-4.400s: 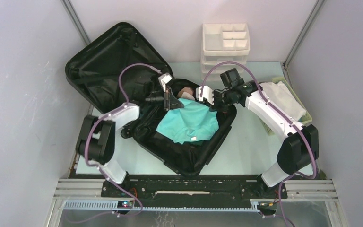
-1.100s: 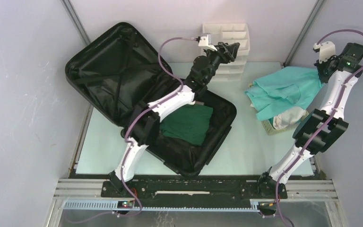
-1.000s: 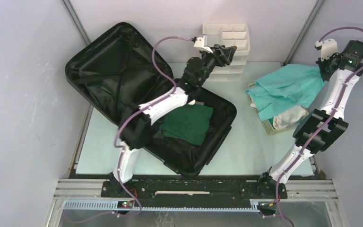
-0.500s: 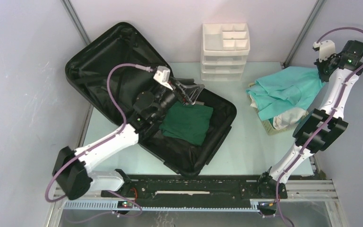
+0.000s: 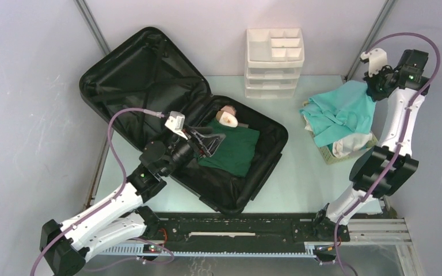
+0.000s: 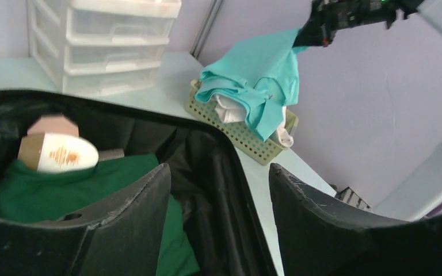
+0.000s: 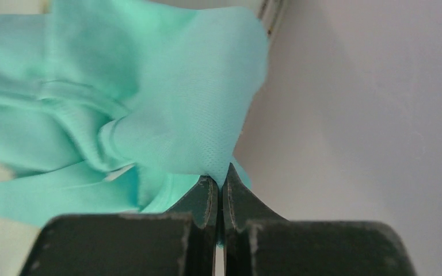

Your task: Open, take out, and arrange the luggage

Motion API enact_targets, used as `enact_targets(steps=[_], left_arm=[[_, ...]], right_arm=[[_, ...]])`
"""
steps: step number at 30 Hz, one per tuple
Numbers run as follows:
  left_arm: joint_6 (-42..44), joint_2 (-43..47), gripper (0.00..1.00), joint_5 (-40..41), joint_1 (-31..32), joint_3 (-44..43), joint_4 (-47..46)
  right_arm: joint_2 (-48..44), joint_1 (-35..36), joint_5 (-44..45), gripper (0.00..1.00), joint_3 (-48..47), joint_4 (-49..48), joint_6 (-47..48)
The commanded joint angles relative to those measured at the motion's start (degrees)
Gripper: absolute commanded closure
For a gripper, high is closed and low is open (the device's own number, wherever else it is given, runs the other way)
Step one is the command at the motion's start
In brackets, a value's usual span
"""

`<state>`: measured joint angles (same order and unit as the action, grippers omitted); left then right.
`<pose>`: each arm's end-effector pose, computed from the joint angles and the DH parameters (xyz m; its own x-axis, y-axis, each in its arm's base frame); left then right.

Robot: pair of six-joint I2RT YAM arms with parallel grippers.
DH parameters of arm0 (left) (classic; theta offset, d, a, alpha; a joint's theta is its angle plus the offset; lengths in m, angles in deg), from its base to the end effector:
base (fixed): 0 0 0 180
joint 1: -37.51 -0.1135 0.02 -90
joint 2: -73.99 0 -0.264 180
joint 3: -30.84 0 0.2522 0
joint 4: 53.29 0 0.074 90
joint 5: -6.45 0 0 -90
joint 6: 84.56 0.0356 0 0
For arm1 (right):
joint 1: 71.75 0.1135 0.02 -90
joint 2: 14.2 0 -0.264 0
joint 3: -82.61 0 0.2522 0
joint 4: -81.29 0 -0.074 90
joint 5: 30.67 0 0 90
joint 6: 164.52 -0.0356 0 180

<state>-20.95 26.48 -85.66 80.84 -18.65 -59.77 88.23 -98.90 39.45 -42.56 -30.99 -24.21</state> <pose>0.1461 -0.1396 0.3330 -0.2207 -0.4024 -0.8884 0.6856 0.5839 -0.4348 0.3485 -0.1651 0.3928 -0.5672 -0.5224 -0.6367 -0.3466 0.8527 -0.3908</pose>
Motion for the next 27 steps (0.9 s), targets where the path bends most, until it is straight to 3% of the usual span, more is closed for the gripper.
enact_targets(steps=[1,8,16,20,22,24,27], left_arm=[[-2.10,3.51,0.32,1.93,0.19,3.57,1.65],[-2.72,4.73,0.32,3.41,0.24,4.67,2.23],[-3.82,5.87,0.31,3.38,0.27,6.71,1.99],[-3.91,6.07,0.31,3.65,0.27,7.48,1.85],[-4.06,5.54,0.31,3.62,0.26,7.56,1.55],[-4.23,4.90,0.31,3.24,0.30,7.39,1.20],[-4.19,4.58,0.31,2.86,0.28,6.84,1.71]], right_arm=[[-10.58,4.37,-5.48,1.00,7.80,-1.77,2.72],[-18.88,15.70,-0.80,1.00,25.41,-5.09,5.68],[-11.75,20.04,4.54,0.98,30.82,-2.98,3.61],[-10.81,20.89,0.54,0.83,30.46,1.24,5.03],[-11.80,21.66,-1.63,0.69,30.22,2.33,5.70],[-11.95,21.73,-4.49,0.48,28.40,4.73,6.45],[-11.40,19.76,-8.98,0.35,21.10,11.54,7.24]])
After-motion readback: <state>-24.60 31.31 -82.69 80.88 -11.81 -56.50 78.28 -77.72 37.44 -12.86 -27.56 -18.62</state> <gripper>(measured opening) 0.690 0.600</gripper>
